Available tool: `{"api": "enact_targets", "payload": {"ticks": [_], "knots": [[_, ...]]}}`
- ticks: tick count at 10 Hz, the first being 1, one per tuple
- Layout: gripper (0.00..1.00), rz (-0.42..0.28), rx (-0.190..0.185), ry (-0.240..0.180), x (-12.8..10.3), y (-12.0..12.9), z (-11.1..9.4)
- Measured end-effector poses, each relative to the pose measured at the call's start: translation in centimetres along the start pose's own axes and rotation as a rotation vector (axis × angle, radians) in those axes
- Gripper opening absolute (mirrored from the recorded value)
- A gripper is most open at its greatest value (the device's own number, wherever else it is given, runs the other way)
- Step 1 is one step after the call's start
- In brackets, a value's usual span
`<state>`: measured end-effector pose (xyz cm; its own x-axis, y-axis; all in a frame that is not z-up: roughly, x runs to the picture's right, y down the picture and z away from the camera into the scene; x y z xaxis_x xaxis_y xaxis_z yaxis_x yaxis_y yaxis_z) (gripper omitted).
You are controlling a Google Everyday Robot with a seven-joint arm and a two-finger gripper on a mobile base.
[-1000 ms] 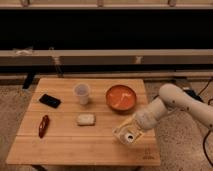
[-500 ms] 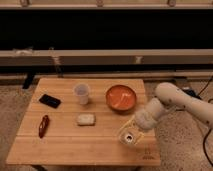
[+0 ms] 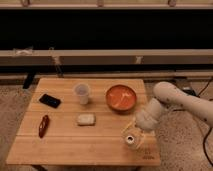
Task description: Stand the bottle upright
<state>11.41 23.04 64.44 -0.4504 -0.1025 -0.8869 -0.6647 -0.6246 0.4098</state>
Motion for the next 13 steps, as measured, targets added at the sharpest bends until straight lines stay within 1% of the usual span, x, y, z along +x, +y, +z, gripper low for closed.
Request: {"api": "enact_targets", "payload": {"ticks": [1,3,5,8,12,13], "knots": [[0.00,0.014,-0.001,0.003,-0.3,-0.2,0.0],[0.00,0.055,0.000,0.021,-1.3,-1.0,0.4],[0.00,0.079,-0.006,0.036,-2.0,-1.5,0.4],[0.00,0.106,-0.037,0.055,-2.5,-2.0,-0.1],[0.00,0.123,-0.079,0.099,-3.3,-2.3,-0.6],[0.00,0.121,-0.094,0.117,-3.5,-2.3,-0.7]]}}
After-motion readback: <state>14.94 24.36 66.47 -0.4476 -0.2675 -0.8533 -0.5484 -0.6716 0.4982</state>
